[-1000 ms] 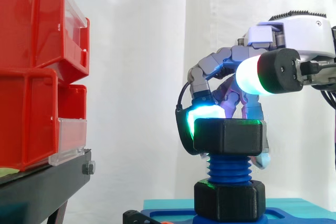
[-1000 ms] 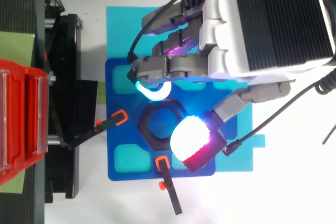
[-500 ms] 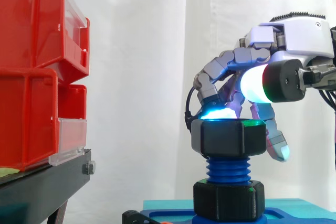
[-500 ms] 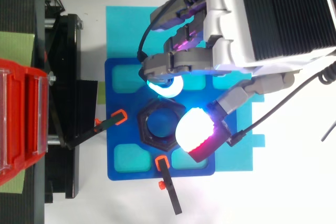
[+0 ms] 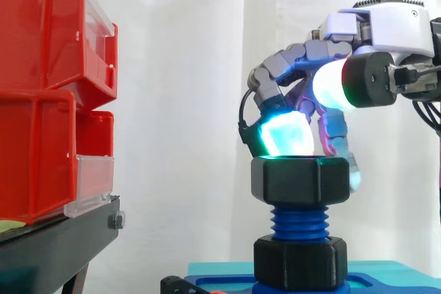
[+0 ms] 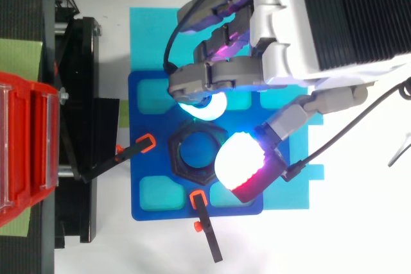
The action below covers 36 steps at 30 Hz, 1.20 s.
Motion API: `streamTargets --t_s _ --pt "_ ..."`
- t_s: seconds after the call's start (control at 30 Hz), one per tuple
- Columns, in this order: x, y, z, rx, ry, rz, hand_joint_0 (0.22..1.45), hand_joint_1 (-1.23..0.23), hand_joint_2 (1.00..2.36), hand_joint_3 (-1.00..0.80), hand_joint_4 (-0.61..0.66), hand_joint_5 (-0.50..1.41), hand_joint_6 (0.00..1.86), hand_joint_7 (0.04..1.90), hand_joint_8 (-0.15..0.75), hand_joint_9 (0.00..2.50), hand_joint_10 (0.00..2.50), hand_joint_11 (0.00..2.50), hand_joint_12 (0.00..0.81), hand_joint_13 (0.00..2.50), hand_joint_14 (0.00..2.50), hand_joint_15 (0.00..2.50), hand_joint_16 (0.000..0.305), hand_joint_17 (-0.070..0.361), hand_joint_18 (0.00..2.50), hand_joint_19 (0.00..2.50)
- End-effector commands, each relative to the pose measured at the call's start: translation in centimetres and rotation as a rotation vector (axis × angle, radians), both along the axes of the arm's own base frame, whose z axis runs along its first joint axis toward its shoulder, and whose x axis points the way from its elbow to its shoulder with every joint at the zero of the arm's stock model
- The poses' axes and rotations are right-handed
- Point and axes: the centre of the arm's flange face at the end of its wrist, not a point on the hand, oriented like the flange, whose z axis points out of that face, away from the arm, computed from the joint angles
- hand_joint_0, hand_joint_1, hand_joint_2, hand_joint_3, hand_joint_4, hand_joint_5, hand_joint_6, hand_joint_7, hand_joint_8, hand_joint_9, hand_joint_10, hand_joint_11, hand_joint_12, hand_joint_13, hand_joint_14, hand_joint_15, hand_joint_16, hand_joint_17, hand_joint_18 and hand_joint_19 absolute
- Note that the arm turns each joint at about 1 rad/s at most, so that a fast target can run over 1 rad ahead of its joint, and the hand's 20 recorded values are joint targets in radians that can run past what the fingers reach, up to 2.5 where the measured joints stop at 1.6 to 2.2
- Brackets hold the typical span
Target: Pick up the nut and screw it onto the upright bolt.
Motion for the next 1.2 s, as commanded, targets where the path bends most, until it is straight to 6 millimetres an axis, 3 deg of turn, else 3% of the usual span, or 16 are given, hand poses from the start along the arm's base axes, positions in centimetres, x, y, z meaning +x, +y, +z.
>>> streamTargets --t_s 0.0,0.27,0.43,0.53,0.6,0.77,0.83,1.17 --pt "0.1 -0.4 1.0 -0.002 -0.012 0.015 0.52 -0.25 1.0 -0.5 0.18 -0.02 0.51 1.12 0.205 1.46 0.01 0.2 0.137 1.01 0.0 0.0 0.009 0.021 0.67 0.08" --pt "0.2 -1.0 1.1 0.001 -0.023 -0.006 0.5 -0.25 1.0 -0.5 0.18 -0.08 0.5 0.83 0.195 1.25 0.0 0.09 0.158 0.87 0.0 0.0 0.017 0.039 0.59 0.11" --pt "0.4 -0.1 0.8 0.003 -0.025 -0.006 0.49 -0.23 1.0 -0.5 0.16 -0.1 0.5 0.71 0.179 1.12 0.0 0.0 0.163 0.78 0.0 0.0 0.021 0.047 0.51 0.12" --pt "0.5 0.5 0.2 0.005 -0.028 -0.015 0.49 -0.22 1.0 -0.5 0.15 -0.11 0.5 0.65 0.169 0.95 0.0 0.0 0.177 0.62 0.0 0.0 0.022 0.05 0.33 0.03" --pt "0.5 0.8 -0.2 0.006 -0.03 -0.021 0.48 -0.19 1.0 -0.5 0.13 -0.14 0.5 0.61 0.168 0.71 0.0 0.0 0.222 0.34 0.0 0.0 0.023 0.052 0.0 0.0" --pt "0.5 2.0 -1.3 0.016 -0.045 -0.033 0.47 -0.13 1.0 -0.5 0.09 -0.18 0.5 0.59 0.151 0.37 0.0 0.0 0.272 0.03 0.0 0.0 0.03 0.068 0.0 0.0" --pt "0.4 2.6 -2.2 0.024 -0.046 -0.039 0.47 -0.12 1.0 -0.5 0.09 -0.19 0.5 0.58 0.151 0.34 0.0 0.0 0.28 0.0 0.0 0.0 0.031 0.069 0.0 0.0" --pt "0.4 3.5 -2.5 0.034 -0.037 -0.039 0.47 -0.09 1.0 -0.5 0.14 -0.15 0.5 0.71 0.184 0.41 0.0 0.0 0.286 0.12 0.0 0.0 0.032 0.072 0.0 0.0"
